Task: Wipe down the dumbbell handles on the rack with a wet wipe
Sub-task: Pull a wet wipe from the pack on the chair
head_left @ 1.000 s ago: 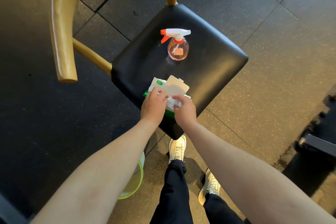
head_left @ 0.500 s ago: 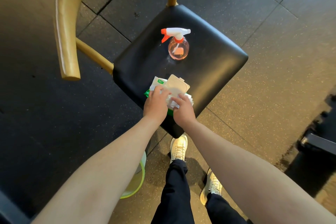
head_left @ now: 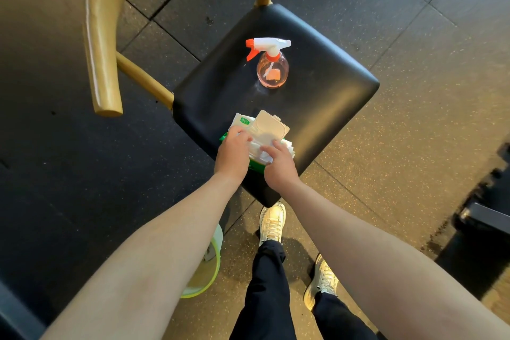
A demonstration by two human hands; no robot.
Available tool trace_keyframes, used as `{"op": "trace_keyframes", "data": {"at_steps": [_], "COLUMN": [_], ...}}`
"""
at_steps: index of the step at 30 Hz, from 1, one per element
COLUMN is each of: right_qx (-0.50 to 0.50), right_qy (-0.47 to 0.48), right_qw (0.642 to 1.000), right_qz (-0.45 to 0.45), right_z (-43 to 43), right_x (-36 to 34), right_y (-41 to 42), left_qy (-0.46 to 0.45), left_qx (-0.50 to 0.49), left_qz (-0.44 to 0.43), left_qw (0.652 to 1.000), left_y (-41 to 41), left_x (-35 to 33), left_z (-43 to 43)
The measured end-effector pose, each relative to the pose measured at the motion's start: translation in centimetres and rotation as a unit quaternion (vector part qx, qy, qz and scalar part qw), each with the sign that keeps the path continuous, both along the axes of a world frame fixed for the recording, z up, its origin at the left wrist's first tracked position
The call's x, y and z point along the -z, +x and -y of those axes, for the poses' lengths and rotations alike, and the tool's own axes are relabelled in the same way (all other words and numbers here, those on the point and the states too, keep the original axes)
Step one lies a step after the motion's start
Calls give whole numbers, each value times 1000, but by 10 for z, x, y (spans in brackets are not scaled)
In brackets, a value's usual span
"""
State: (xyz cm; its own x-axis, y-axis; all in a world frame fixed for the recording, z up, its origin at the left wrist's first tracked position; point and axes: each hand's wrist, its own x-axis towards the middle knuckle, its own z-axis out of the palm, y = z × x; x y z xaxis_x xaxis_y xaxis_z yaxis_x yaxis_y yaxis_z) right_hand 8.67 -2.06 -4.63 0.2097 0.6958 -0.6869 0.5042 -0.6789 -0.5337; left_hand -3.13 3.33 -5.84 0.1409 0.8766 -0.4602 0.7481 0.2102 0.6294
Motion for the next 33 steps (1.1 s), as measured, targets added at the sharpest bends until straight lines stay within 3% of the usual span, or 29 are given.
{"op": "trace_keyframes", "data": {"at_steps": [14, 17, 20, 23, 33], "right_qx": [-30, -34, -51, -50, -24], "right_qy": [-17, -17, -20, -27, -39], "right_qw": [999, 999, 998, 998, 999], "right_qz": [24, 25, 23, 6, -29], "right_z": [-6, -7, -4, -4, -7], "right_x": [-5, -6, -7, -7, -1], "right_y": [0, -1, 2, 4, 7], "left_qy": [-80, -32, 53, 50, -59], "left_qx": [-52, -38, 36, 34, -122], "left_qz": [59, 20, -70, -101, 82], "left_qw": [994, 999, 995, 993, 987], "left_y": [-4, 0, 7, 11, 10], "left_x": [-19, -16, -16, -15, -30], "left_z": [0, -1, 0, 0, -6]}}
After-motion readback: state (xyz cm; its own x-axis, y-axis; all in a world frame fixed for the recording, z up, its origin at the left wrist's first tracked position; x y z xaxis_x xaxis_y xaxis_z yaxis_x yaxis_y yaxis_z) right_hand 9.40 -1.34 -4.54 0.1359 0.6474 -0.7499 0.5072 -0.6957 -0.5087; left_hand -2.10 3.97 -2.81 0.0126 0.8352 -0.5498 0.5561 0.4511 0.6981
